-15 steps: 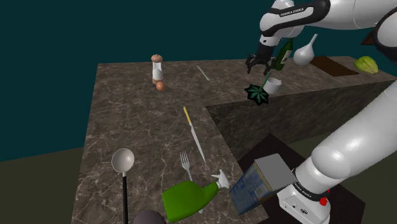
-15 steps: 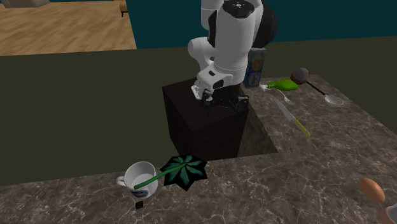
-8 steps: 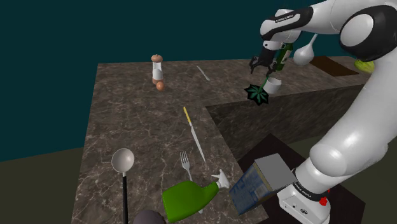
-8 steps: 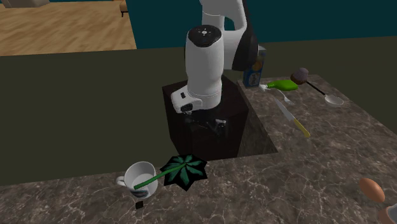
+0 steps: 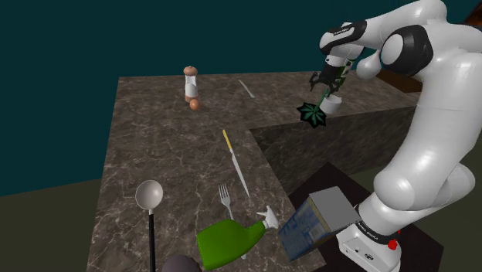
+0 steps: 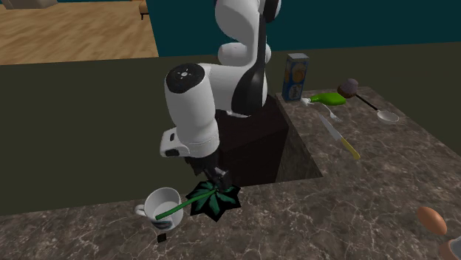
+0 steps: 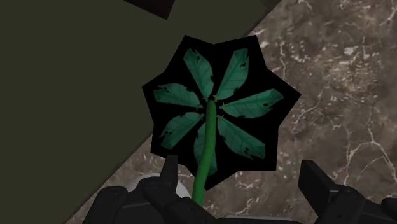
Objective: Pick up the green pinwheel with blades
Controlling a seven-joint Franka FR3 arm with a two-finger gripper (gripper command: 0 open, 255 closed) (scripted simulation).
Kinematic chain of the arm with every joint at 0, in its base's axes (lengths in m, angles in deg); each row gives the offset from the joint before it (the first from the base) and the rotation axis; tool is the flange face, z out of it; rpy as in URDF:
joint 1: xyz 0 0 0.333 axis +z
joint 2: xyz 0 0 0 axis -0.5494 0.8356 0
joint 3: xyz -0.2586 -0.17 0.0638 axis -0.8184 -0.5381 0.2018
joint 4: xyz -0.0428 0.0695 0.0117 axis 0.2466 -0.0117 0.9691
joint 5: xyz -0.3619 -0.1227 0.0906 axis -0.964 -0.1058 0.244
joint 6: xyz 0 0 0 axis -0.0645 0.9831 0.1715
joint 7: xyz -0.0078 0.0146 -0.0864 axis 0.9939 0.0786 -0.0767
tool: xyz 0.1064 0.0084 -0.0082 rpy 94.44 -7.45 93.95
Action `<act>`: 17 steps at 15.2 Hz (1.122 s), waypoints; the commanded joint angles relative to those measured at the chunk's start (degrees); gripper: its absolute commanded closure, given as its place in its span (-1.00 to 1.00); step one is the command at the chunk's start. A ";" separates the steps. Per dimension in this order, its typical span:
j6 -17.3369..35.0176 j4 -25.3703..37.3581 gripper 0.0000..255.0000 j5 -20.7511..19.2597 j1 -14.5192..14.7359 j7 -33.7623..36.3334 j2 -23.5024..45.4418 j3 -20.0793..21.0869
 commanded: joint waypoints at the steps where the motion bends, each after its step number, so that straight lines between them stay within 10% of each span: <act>1: -0.16 3.27 -1.00 1.69 -1.96 0.71 3.42 -0.58; 13: 3.94 4.79 -1.00 4.40 -4.31 1.01 9.50 -0.46; 14: 3.94 4.73 1.00 4.39 -4.31 1.00 9.45 -0.47; 17: 3.95 4.69 1.00 4.39 -4.32 0.98 9.43 -0.48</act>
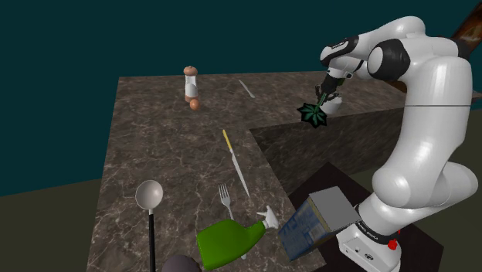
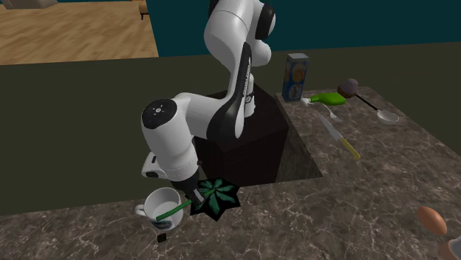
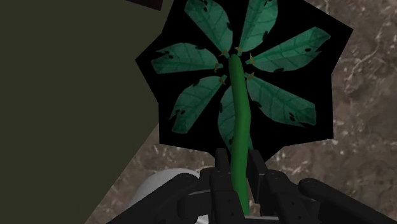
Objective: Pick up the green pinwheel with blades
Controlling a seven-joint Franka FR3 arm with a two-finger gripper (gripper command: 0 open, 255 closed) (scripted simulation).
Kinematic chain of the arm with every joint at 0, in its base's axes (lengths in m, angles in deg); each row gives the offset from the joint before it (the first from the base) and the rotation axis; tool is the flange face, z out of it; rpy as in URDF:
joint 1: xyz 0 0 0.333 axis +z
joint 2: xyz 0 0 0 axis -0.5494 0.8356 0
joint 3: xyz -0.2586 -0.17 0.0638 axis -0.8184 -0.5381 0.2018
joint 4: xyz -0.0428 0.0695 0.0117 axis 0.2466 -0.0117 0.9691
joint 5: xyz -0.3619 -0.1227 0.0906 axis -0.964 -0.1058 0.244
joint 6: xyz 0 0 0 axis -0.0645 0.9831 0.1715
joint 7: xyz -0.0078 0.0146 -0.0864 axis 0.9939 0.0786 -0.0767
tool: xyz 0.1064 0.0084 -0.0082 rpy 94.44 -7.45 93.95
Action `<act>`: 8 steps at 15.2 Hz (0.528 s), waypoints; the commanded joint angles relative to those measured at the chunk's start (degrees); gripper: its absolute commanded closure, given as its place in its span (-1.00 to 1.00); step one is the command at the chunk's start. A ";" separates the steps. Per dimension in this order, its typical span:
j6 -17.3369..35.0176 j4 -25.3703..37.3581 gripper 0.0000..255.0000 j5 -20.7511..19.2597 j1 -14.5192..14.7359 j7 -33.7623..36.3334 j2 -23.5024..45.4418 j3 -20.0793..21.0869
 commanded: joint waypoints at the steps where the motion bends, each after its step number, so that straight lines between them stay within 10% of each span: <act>1: 0.01 0.00 1.00 0.00 0.00 -0.01 0.00 0.00; 8: -1.13 0.52 1.00 -0.27 0.08 0.24 -0.66 -0.15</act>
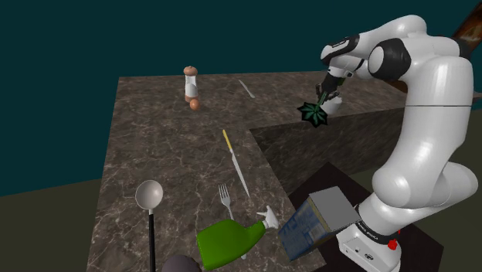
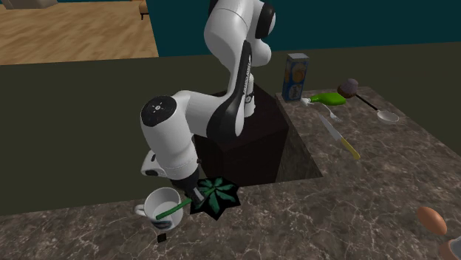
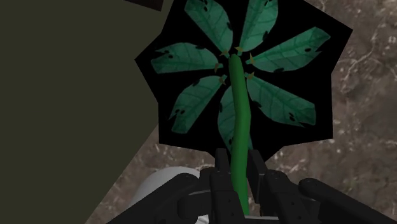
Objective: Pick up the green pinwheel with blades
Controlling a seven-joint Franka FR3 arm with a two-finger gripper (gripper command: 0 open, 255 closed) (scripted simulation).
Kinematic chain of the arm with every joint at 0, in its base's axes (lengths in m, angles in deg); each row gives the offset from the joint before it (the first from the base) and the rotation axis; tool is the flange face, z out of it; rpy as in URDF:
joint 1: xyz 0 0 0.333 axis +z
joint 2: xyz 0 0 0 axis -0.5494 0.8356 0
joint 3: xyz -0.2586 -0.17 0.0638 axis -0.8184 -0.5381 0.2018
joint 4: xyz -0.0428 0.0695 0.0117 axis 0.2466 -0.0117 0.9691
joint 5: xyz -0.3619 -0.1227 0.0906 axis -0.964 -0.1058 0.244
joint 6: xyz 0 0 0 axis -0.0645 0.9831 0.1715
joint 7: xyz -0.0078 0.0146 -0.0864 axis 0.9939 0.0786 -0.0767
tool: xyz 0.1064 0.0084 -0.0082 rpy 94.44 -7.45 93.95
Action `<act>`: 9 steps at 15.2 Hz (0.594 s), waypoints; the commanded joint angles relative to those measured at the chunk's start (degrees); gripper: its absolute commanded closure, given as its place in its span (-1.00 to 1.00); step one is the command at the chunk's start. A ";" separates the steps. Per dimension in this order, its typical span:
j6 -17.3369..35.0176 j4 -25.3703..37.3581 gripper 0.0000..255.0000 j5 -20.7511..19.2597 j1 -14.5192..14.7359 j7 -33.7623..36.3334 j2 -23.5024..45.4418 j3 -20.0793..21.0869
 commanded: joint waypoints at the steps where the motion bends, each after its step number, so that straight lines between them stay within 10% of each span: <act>1: -1.10 0.61 1.00 -0.23 0.04 0.21 -0.54 -0.13; 9: -5.90 3.12 1.00 -1.22 0.21 1.02 -2.96 -0.69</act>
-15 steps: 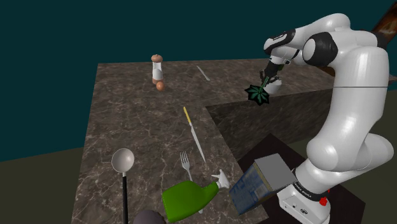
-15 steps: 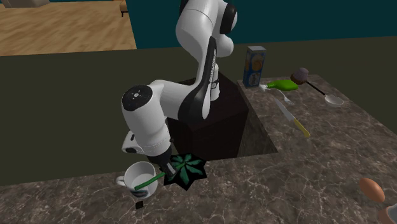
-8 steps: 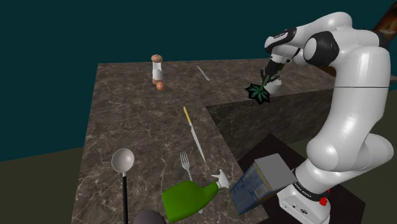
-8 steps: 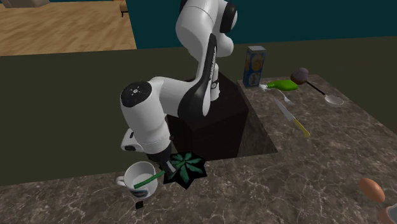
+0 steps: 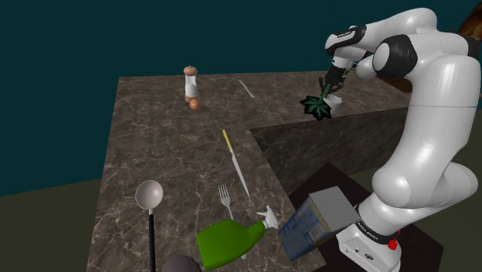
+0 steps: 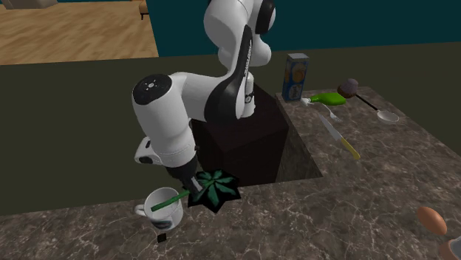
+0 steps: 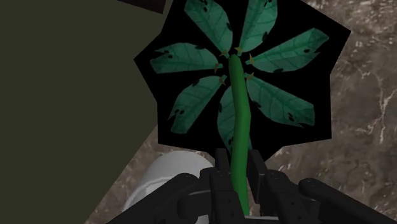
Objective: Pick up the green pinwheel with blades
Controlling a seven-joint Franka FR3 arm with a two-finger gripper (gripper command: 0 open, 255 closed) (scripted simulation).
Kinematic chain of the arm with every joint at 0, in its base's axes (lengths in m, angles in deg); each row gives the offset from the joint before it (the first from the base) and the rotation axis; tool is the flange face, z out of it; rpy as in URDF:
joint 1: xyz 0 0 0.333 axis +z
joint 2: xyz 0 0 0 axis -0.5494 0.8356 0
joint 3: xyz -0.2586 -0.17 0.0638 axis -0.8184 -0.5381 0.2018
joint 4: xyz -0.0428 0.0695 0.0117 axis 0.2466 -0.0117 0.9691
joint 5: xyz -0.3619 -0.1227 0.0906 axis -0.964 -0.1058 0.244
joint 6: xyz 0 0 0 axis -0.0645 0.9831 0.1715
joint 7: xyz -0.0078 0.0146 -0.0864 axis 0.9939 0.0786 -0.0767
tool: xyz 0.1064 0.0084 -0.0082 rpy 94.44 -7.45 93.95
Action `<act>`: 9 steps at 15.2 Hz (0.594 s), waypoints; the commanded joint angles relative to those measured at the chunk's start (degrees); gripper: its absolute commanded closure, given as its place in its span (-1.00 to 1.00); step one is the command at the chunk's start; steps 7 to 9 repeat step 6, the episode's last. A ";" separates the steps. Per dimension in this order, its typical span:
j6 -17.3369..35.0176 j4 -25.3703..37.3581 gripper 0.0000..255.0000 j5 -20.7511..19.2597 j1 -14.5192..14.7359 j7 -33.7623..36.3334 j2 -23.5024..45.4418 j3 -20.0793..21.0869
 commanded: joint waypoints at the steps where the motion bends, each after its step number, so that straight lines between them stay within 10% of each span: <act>1: -1.23 0.65 1.00 -0.24 0.02 0.18 -0.60 -0.14; 9: -3.24 1.97 1.00 -0.57 0.02 0.48 -1.34 -0.31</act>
